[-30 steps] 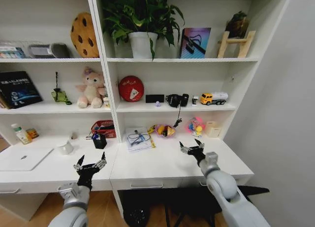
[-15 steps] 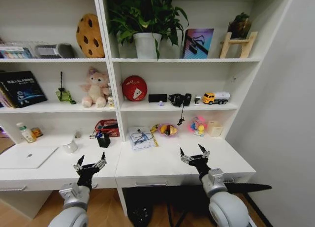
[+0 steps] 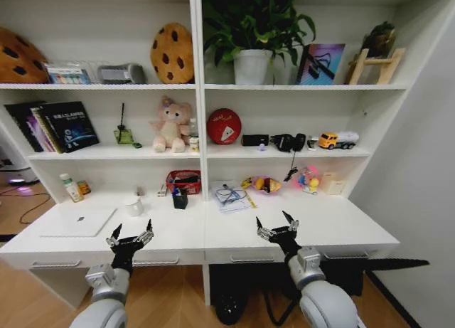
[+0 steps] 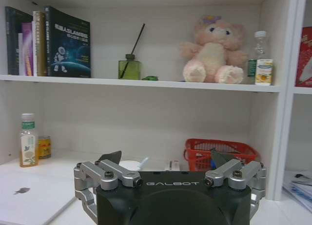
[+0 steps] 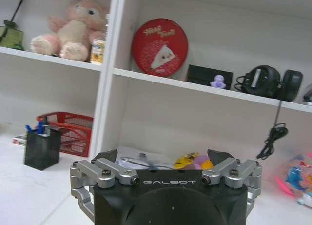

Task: Organize the objects on the table.

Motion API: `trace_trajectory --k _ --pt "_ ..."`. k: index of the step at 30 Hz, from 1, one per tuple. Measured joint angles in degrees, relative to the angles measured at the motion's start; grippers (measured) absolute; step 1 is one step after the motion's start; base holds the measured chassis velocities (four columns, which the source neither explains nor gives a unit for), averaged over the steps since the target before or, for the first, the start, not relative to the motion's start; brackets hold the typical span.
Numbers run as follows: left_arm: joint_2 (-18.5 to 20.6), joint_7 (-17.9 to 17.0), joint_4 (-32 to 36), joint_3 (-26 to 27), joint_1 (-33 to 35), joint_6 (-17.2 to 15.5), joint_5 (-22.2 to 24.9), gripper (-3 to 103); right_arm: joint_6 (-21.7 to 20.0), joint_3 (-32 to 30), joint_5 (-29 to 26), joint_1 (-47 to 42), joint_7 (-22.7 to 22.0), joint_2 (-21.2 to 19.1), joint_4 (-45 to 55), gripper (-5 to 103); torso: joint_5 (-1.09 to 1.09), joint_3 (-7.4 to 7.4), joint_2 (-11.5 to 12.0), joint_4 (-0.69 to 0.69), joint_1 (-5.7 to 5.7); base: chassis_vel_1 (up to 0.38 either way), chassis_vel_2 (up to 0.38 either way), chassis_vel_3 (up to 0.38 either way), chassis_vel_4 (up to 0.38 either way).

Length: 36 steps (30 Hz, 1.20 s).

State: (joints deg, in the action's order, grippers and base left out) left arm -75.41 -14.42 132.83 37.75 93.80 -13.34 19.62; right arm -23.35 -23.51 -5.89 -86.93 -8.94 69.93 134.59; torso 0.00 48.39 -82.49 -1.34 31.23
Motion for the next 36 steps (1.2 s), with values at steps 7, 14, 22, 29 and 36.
trace_trajectory --k 7,14,22,29,36 --pt "0.00 -0.02 0.01 0.00 0.00 0.01 0.00 100 0.29 0.32 0.65 -0.59 0.24 0.37 0.21 100 0.04 -0.01 -0.01 -0.01 -0.01 0.401 0.333 -0.407 -0.320" --pt "0.00 -0.02 0.01 -0.02 0.00 0.01 0.00 100 0.31 0.31 0.64 -0.50 0.25 0.29 0.22 100 -0.03 0.00 0.00 -0.02 -0.01 0.377 0.322 -0.393 -0.307" --pt "0.00 -0.02 0.00 -0.02 0.00 0.01 0.00 100 0.71 0.57 0.63 0.46 0.45 0.20 -1.18 100 -0.01 0.00 0.00 0.00 -0.01 0.378 0.325 -0.382 -0.321" --pt "0.00 0.07 0.00 -0.02 0.00 -0.01 0.00 100 1.92 1.01 0.32 1.84 0.98 0.02 -3.22 100 0.05 0.00 -0.01 -0.01 -0.01 0.383 0.333 -0.377 -0.333" --pt "0.02 0.00 0.00 0.00 0.00 -0.01 0.00 100 4.01 0.16 -0.92 2.40 1.42 -0.82 -4.57 100 -0.03 -0.01 -0.01 -0.02 0.00 0.310 0.296 -0.301 -0.287"
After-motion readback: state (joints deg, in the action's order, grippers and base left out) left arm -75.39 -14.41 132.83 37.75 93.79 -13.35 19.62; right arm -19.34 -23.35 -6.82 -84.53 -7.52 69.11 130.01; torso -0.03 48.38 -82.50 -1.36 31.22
